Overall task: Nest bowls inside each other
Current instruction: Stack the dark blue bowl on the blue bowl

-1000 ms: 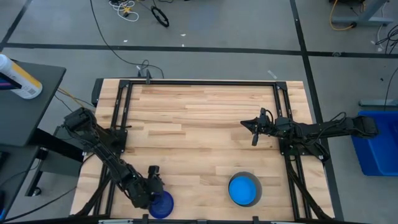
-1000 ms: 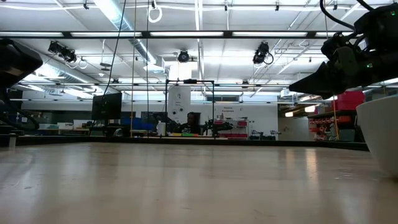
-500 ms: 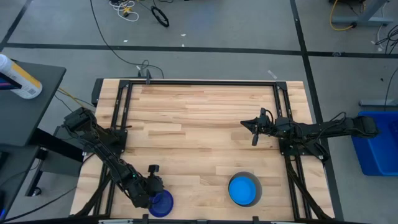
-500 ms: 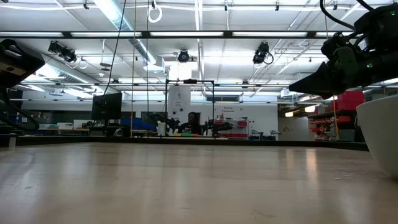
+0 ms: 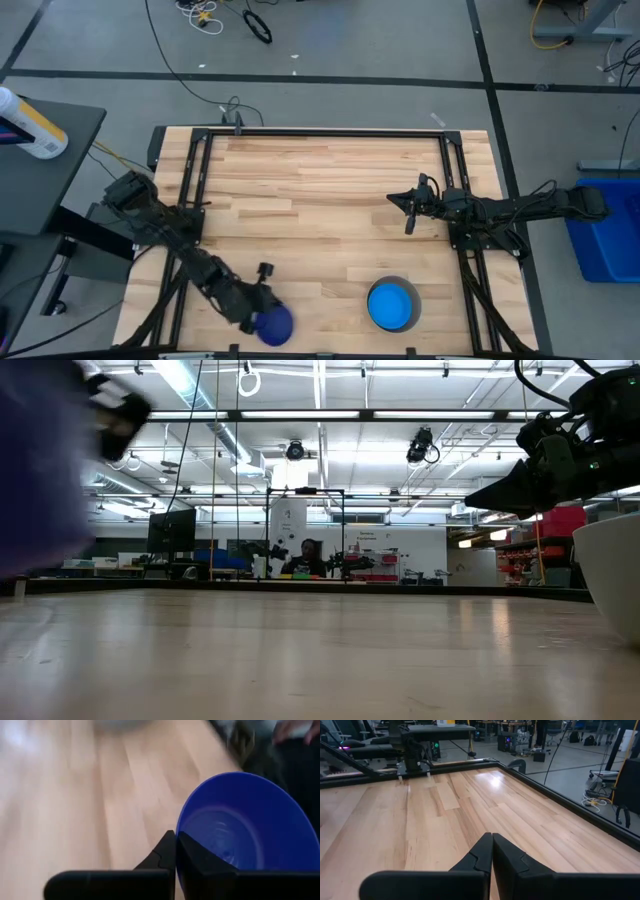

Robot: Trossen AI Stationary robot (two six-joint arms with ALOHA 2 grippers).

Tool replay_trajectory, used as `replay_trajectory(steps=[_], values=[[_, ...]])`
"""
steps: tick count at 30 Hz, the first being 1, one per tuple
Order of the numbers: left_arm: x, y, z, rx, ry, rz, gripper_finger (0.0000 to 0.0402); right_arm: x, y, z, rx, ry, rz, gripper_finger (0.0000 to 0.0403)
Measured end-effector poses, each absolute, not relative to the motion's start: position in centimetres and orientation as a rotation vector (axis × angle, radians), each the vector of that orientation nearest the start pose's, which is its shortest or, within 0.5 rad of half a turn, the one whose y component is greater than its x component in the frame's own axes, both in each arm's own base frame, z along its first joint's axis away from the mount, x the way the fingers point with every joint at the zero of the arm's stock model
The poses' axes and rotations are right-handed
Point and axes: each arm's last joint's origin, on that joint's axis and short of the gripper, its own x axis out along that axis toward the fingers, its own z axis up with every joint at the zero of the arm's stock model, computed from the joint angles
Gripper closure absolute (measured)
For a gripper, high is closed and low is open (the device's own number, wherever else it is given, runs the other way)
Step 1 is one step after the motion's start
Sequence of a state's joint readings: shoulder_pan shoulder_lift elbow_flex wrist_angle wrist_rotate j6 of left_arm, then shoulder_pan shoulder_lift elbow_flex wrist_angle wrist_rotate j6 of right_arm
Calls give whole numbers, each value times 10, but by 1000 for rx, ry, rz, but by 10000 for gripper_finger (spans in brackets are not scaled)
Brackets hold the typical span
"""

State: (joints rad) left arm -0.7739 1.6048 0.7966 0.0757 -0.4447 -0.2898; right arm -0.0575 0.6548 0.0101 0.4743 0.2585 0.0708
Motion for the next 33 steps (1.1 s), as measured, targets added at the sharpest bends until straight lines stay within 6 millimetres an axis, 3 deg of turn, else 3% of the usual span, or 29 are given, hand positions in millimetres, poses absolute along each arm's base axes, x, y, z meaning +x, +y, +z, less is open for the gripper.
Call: replay_trajectory(steps=[5,9,14,17,21,26,33], values=[[274,-177,187,176,430,-306,396,136,-15,149,53,159,-321,384],[302,-132,199,172,240,-343,396,136,-15,149,53,159,-321,384],[323,-80,219,133,9,-410,396,136,-15,149,53,159,-321,384],[330,-60,225,103,-76,-441,397,136,-15,149,53,159,-321,384],[356,-56,213,90,-81,-498,397,136,-15,148,53,161,-322,384],[409,-66,188,66,-44,-578,397,136,-15,148,52,166,-322,384],[484,-77,175,66,-39,-632,397,136,-15,148,52,163,-321,384]])
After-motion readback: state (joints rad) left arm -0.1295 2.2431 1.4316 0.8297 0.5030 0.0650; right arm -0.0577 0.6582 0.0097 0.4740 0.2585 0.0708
